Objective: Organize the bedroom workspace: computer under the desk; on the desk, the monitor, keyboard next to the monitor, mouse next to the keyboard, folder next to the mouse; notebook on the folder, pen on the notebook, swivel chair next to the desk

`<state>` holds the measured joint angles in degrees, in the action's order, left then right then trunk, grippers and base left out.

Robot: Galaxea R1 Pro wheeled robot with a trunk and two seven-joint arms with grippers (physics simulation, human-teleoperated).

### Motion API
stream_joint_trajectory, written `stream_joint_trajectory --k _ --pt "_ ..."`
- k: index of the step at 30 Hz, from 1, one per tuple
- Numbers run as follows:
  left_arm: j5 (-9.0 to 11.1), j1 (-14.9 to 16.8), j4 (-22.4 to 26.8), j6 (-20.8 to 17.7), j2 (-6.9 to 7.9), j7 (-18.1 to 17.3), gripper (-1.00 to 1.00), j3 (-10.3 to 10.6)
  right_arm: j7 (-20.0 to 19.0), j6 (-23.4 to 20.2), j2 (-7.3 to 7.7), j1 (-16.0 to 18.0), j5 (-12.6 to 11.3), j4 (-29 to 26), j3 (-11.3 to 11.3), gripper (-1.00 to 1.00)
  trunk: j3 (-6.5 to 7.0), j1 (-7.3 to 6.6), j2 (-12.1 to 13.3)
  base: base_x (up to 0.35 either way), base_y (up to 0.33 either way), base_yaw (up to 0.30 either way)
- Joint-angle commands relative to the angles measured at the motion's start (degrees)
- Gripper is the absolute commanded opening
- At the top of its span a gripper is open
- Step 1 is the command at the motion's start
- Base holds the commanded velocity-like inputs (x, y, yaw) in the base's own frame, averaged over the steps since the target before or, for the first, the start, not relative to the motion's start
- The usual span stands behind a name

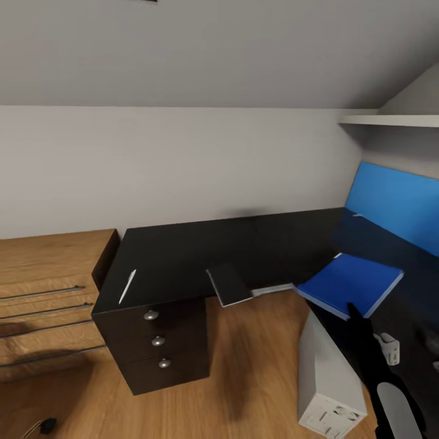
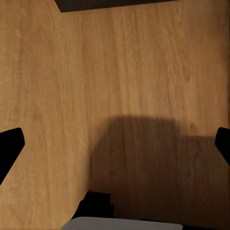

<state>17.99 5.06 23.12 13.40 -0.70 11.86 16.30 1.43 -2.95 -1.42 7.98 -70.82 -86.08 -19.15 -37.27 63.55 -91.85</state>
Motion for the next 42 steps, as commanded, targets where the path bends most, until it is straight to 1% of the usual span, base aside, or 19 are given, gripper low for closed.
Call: stream_joint_trajectory --k 1,15,17,20,22,23,24,26,27,29,30,31,32,34,38,42 --pt "0.38 0.04 -0.01 0.22 0.05 0.44 1.0 0.49 0.14 -0.21 -0.04 0.08 -0.45 0.15 -0.1 -1.0 -0.05 0.0 -0.03 0.0 0.0 -0.261" --pt "0.38 0.04 -0.01 0.14 0.08 0.42 1.0 0.49 0.03 0.09 -0.05 0.2 -0.34 1.01 0.27 -1.0 -0.05 0.0 -0.03 0.0 0.0 -0.258" --pt "0.41 0.04 -0.05 0.14 0.07 0.41 1.0 0.49 -0.18 -0.04 -0.11 0.2 -0.3 1.0 0.95 -1.0 -0.05 0.0 -0.03 0.0 0.0 -0.125" --pt "0.39 0.04 -0.08 0.14 0.06 0.42 1.0 0.49 -0.24 -0.1 -0.09 0.2 -0.34 1.14 2.71 -1.0 -0.05 0.0 -0.03 0.0 0.0 -0.045" --pt "0.38 0.04 -0.09 0.12 0.05 0.38 1.0 0.53 -0.1 0.16 -0.19 0.33 -0.34 2.98 4.27 -1.0 -0.05 0.0 -0.03 0.0 0.0 -0.015" --pt "0.4 0.04 -0.24 0.13 0.07 0.37 1.0 0.59 -0.07 0.28 -0.22 1.62 -0.25 4.86 4.71 -1.0 -0.05 0.0 -0.03 0.0 0.0 -0.005" --pt "0.39 0.04 -0.49 0.13 0.07 0.36 1.0 0.62 -0.02 0.34 -0.23 3.61 -0.2 6.45 4.88 -1.0 -0.05 0.0 -0.03 0.0 0.0 -0.003" --pt "0.38 0.04 -1.13 0.13 0.08 0.36 1.0 0.59 0.03 0.79 -0.19 9.32 -0.09 11.8 5.06 -1.0 -0.05 0.0 -0.03 0.0 0.0 -0.002" --pt "0.38 0.04 -1.24 0.13 0.06 0.36 1.0 0.59 0.03 1.06 -0.15 10.95 -0.08 13.68 5.08 -1.0 -0.05 0.0 -0.03 0.0 0.0 -0.001" --pt "0.38 0.04 -1.53 0.14 0.06 0.36 1.0 0.58 0.05 2.99 -0.01 17.86 0.01 21.99 5.11 -1.0 -0.05 0.0 -0.03 0.0 0.0 0.0" --pt "0.38 0.04 -1.58 0.17 0.06 0.36 1.0 0.58 0.07 4.58 0.03 21.27 0.01 25.62 5.1 -1.0 -0.05 0.0 -0.03 0.0 0.0 0.0" --pt "0.38 0.04 -1.65 0.2 0.07 0.36 1.0 0.58 0.16 8.84 0.07 26.77 0.0 30.44 5.1 -1.0 -0.05 0.0 -0.03 0.0 0.0 0.0" --pt "0.38 0.04 -1.69 0.21 0.08 0.36 1.0 0.58 0.36 12.17 0.07 29.1 -0.01 32.22 5.09 -1.0 -0.05 0.0 -0.03 0.0 0.0 0.0" --pt "0.38 0.04 -1.74 0.22 0.08 0.36 1.0 0.58 1.49 15.58 -0.06 30.61 -0.08 33.39 5.03 -1.0 -0.05 0.0 -0.03 0.0 0.0 0.0" --pt "0.34 0.04 -1.71 0.22 0.08 0.36 1.0 0.58 3.9 18.68 -0.29 31.37 -0.35 34.18 4.82 -1.0 -0.05 0.0 -0.03 0.0 0.0 0.0" --pt "0.3 0.04 -1.69 0.22 0.02 0.36 1.0 0.58 4.89 20.78 -0.57 31.55 -0.53 36.35 4.71 -1.0 -0.05 0.0 -0.03 0.0 0.0 0.0"
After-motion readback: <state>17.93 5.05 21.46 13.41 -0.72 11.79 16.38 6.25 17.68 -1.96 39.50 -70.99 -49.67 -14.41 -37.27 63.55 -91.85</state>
